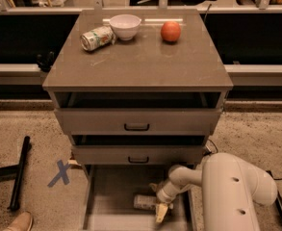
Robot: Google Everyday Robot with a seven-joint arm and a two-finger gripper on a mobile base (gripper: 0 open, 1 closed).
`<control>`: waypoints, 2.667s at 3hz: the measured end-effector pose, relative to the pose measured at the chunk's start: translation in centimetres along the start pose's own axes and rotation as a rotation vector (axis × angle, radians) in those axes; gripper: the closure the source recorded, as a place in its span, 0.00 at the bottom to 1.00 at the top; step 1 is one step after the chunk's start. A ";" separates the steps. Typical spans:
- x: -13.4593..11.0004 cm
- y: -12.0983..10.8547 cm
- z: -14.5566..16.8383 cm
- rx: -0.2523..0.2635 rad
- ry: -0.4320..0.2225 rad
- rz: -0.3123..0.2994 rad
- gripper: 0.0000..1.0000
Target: Pick blue plastic bottle from bottom drawer and place on counter
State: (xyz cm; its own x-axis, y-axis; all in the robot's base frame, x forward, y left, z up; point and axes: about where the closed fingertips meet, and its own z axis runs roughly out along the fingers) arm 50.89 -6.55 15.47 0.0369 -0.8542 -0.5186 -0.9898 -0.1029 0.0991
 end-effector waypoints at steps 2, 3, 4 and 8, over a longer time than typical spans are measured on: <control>0.3 0.2 2.1 -0.028 0.009 0.010 0.47; 0.2 0.4 2.6 -0.029 0.005 0.006 0.71; -0.8 0.7 0.4 0.014 -0.023 -0.035 0.94; -3.4 4.2 -14.4 0.213 -0.167 -0.148 1.00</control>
Offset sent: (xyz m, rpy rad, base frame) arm -0.0004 0.0082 -0.0245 -0.0203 0.0345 0.0071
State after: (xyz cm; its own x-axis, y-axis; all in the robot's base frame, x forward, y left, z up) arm 48.62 -11.42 29.92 0.1775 -0.7407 -0.6480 -0.9825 -0.0960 -0.1595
